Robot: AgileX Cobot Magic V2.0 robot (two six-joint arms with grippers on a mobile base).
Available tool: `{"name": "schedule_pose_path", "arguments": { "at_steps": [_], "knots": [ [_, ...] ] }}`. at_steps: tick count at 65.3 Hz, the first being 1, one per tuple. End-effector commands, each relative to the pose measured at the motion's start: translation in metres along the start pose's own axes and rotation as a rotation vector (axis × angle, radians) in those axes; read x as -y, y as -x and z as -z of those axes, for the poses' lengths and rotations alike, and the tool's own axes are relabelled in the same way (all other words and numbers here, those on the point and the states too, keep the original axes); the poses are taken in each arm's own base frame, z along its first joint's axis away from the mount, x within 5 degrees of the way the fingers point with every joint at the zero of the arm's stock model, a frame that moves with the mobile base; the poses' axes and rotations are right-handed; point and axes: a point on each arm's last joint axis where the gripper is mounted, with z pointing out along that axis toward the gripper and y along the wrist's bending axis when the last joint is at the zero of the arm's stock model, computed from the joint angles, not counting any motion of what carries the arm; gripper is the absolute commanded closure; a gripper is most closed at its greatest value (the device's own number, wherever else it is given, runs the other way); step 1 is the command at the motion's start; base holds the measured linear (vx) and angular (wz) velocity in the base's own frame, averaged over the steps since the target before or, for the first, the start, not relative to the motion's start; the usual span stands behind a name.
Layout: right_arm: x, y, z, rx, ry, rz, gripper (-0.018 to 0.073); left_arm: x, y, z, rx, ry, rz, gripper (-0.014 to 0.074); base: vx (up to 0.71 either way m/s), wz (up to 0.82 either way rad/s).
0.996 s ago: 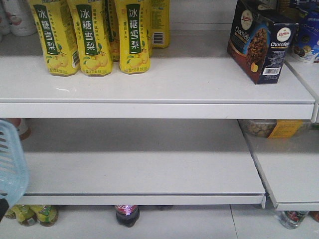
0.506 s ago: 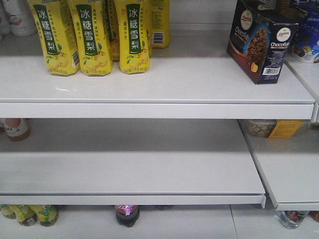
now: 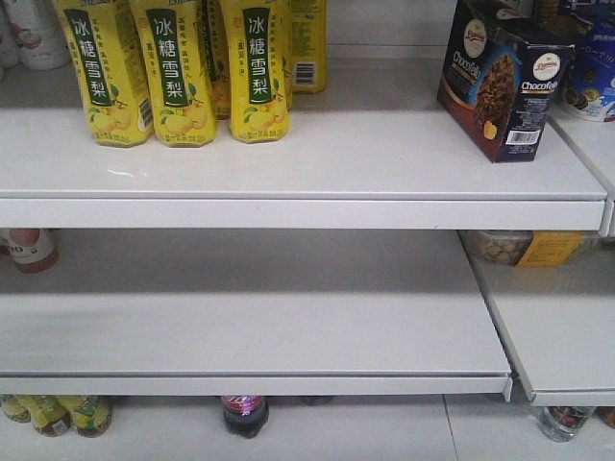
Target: Left arm holds basket, right arm returns cookies
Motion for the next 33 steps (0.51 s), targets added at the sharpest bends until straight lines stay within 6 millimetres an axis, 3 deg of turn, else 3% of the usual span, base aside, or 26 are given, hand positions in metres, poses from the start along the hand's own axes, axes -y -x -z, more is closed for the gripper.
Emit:
{"name": "schedule_pose_path", "arguments": {
  "at_steps": [1,33],
  "knots": [
    [-0.0018,0.0099,0.0,0.033,0.018,0.016,0.0567,0.002,0.0139,0.0024,0.097,-0.017,-0.024,0.0603,0.0,0.0],
    [-0.0018,0.0099,0.0,0.032,0.018,0.016,0.0567,0.0032,0.014,0.0031,0.101,-0.035,-0.063,0.0603,0.0,0.0]
  ]
}}
